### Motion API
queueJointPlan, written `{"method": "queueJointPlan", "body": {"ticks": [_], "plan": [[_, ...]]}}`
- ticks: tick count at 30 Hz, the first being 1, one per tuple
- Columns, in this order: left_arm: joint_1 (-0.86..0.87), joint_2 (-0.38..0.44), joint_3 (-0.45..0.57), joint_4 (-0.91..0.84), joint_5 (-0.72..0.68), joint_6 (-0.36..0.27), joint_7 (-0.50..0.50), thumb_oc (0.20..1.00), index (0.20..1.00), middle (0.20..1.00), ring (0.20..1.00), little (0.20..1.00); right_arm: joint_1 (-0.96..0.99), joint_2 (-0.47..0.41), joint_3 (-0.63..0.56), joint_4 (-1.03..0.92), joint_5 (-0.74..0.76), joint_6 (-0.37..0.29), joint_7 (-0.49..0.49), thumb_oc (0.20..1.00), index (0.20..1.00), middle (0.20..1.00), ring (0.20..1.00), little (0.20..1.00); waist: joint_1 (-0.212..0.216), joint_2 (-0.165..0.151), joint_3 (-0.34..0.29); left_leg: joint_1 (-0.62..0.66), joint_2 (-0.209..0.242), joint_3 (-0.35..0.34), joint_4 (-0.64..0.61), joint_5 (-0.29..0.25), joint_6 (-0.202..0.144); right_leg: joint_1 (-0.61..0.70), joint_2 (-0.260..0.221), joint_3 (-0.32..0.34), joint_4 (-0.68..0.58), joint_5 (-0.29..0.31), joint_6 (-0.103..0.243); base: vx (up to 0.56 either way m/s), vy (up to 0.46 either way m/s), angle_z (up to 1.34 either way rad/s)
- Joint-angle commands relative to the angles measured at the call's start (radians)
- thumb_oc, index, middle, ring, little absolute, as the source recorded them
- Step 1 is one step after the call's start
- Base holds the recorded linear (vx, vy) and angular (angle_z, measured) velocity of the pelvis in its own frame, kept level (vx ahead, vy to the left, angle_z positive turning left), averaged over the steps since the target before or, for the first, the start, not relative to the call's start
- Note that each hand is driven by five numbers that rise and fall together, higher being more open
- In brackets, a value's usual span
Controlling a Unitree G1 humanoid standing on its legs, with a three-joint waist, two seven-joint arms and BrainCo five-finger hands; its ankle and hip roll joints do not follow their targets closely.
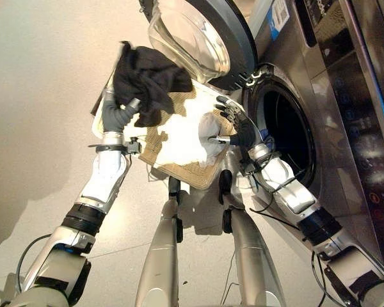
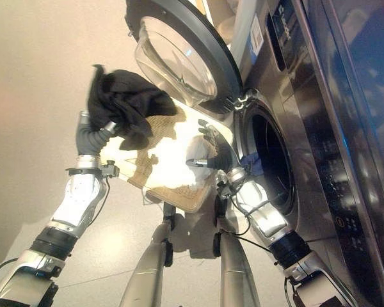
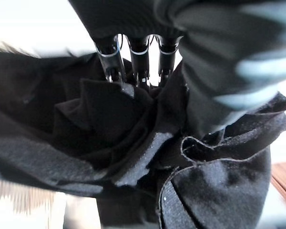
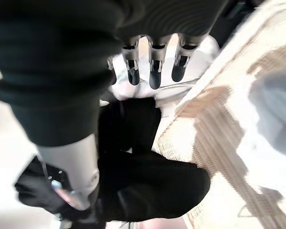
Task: Put the clothes into the washing machine.
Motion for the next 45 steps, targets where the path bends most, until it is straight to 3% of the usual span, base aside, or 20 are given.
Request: {"method": "queueJointPlan", "body": {"ticks": [1,8,9,12,17,19,20,23,26,33,34,35,36,45], "plan": [[-0.019,-0.007,0.010,-0.121,-0.137,0.013,-0.188,0.200,0.200,0.200,0.200,0.200,-0.010,-0.035,-0.012,-0.130,-0.148,-0.018,-0.037,1.000,1.000,1.000,1.000,1.000,-0.021,0.066,-0.012,0.014,-0.089,0.065,0.009,-0.053,0.043,0.098,0.023,-0.036,-0.055,-0.071,0.045,-0.02,0.008,0.03],[-0.020,0.022,-0.030,-0.219,-0.227,0.094,-0.336,0.200,0.200,0.200,0.200,0.200,-0.071,-0.085,0.013,-0.155,-0.259,0.003,-0.045,1.000,1.000,1.000,1.000,1.000,-0.018,0.077,-0.012,0.030,-0.088,0.074,-0.023,-0.038,0.049,0.111,0.021,-0.040,-0.078,-0.053,0.051,-0.01,0.002,0.00],[-0.028,0.039,-0.047,-0.261,-0.258,0.142,-0.398,0.200,0.200,0.200,0.200,0.200,-0.092,-0.107,0.033,-0.157,-0.271,0.023,-0.025,1.000,1.000,1.000,1.000,1.000,-0.017,0.079,-0.012,0.035,-0.089,0.076,-0.030,-0.036,0.051,0.116,0.018,-0.041,-0.086,-0.047,0.055,0.00,0.000,0.00],[-0.052,0.057,-0.082,-0.302,-0.295,0.196,-0.455,0.200,0.200,0.200,0.200,0.200,-0.120,-0.137,0.075,-0.157,-0.245,0.042,-0.008,1.000,1.000,1.000,1.000,1.000,-0.019,0.078,-0.012,0.043,-0.088,0.082,-0.041,-0.032,0.055,0.122,0.015,-0.041,-0.099,-0.036,0.060,0.00,0.000,0.00],[-0.076,0.076,-0.123,-0.330,-0.336,0.235,-0.476,0.200,0.200,0.200,0.200,0.200,-0.142,-0.160,0.125,-0.160,-0.140,0.062,0.074,1.000,1.000,1.000,1.000,1.000,-0.022,0.074,-0.012,0.046,-0.090,0.086,-0.049,-0.031,0.059,0.123,0.014,-0.040,-0.115,-0.022,0.066,0.00,0.000,0.00],[-0.087,0.086,-0.140,-0.337,-0.369,0.245,-0.481,0.200,0.200,0.200,0.200,0.200,-0.152,-0.168,0.172,-0.169,-0.020,0.106,0.209,1.000,1.000,1.000,1.000,1.000,-0.023,0.070,-0.012,0.047,-0.089,0.089,-0.052,-0.029,0.060,0.123,0.012,-0.039,-0.123,-0.014,0.070,0.00,-0.001,-0.05],[-0.087,0.086,-0.140,-0.337,-0.370,0.246,-0.482,0.200,0.200,0.200,0.200,0.200,-0.153,-0.169,0.173,-0.170,-0.012,0.111,0.215,1.000,1.000,1.000,1.000,1.000,-0.023,0.070,-0.012,0.048,-0.089,0.089,-0.053,-0.028,0.060,0.124,0.012,-0.039,-0.124,-0.013,0.070,0.00,-0.009,-0.06],[-0.088,0.098,-0.169,-0.343,-0.388,0.241,-0.489,0.200,0.200,0.200,0.200,0.200,-0.148,-0.171,0.248,-0.179,0.261,0.253,0.421,1.000,1.000,1.000,1.000,1.000,-0.018,0.065,-0.012,0.062,-0.086,0.090,-0.077,-0.019,0.061,0.137,0.012,-0.044,-0.140,-0.009,0.071,0.00,-0.016,-0.02],[-0.104,0.113,-0.202,-0.341,-0.420,0.230,-0.495,0.200,0.200,0.200,0.200,0.200,-0.138,-0.160,0.293,-0.164,0.436,0.328,0.524,1.000,1.000,1.000,1.000,1.000,-0.012,0.065,-0.012,0.058,-0.082,0.089,-0.085,-0.009,0.062,0.133,0.015,-0.046,-0.144,-0.002,0.069,0.00,-0.035,-0.02],[-0.126,0.117,-0.272,-0.318,-0.421,0.187,-0.412,0.200,0.200,0.200,0.200,0.200,-0.061,-0.110,0.336,-0.138,0.712,0.420,0.744,1.000,1.000,1.000,1.000,1.000,-0.008,0.067,-0.012,0.062,-0.078,0.086,-0.103,0.002,0.058,0.136,0.014,-0.062,-0.148,-0.002,0.067,0.00,-0.004,0.00],[-0.126,0.117,-0.279,-0.303,-0.420,0.168,-0.366,0.200,0.200,0.200,0.200,0.200,-0.032,-0.097,0.336,-0.143,0.780,0.443,0.806,0.511,0.511,0.511,0.511,0.511,-0.007,0.067,-0.012,0.059,-0.076,0.089,-0.107,0.006,0.057,0.134,0.012,-0.072,-0.151,0.000,0.067,0.00,0.000,0.00],[-0.126,0.117,-0.279,-0.302,-0.419,0.168,-0.364,0.200,0.200,0.200,0.200,0.200,-0.030,-0.096,0.335,-0.144,0.787,0.446,0.810,0.470,0.470,0.470,0.470,0.470,-0.007,0.067,-0.012,0.059,-0.076,0.090,-0.107,0.006,0.057,0.134,0.012,-0.072,-0.152,0.000,0.067,0.00,0.000,0.00],[-0.121,0.113,-0.280,-0.287,-0.395,0.157,-0.326,0.200,0.200,0.200,0.200,0.200,-0.008,-0.083,0.327,-0.142,0.842,0.458,0.849,0.200,0.200,0.200,0.200,0.200,-0.006,0.065,-0.012,0.057,-0.075,0.093,-0.108,0.007,0.055,0.134,0.012,-0.080,-0.156,0.002,0.068,0.00,-0.018,-0.04],[-0.064,0.103,-0.250,-0.214,-0.277,0.128,-0.240,0.200,0.200,0.200,0.200,0.200,0.096,-0.020,0.254,-0.149,1.038,0.483,0.914,0.200,0.200,0.200,0.200,0.200,-0.011,0.058,-0.012,0.012,-0.074,0.091,-0.100,0.015,0.052,0.103,0.011,-0.089,-0.172,0.020,0.074,0.00,-0.043,-0.09]]}}
